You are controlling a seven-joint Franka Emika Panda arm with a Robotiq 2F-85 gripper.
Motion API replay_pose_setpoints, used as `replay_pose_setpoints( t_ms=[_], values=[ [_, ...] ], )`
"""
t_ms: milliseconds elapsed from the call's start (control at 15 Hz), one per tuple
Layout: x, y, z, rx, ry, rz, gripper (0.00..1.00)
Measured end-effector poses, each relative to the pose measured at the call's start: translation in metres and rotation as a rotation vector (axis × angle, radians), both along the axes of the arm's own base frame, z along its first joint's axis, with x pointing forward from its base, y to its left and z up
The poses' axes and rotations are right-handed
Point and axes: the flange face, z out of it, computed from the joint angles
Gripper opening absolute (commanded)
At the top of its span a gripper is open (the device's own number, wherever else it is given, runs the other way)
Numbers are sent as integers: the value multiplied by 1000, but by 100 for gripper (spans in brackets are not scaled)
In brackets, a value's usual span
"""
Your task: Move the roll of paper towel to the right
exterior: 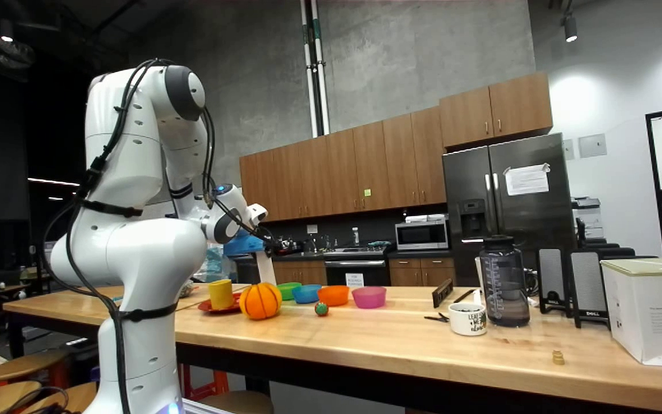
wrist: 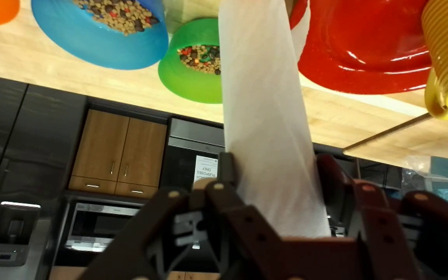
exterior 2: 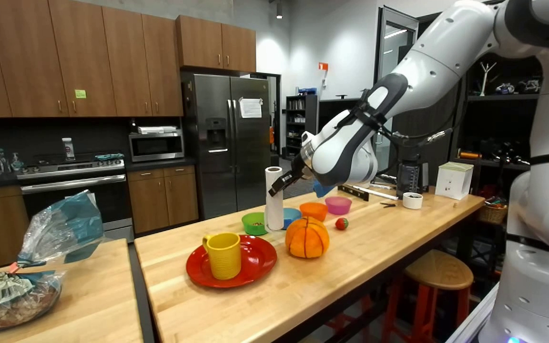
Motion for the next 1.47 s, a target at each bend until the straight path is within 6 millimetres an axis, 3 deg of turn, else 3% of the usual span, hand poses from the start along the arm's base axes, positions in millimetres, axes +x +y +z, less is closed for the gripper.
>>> replay_pose_setpoints(
  t_ms=[600, 1000, 1200, 1467],
  values=[
    [25, -53, 64, -259, 96, 146, 30],
    [22, -34, 114, -470, 230, 218, 30],
    [19, -31, 117, -531, 329, 227, 30],
    [14, -43, 104, -595, 472, 218, 30]
  ],
)
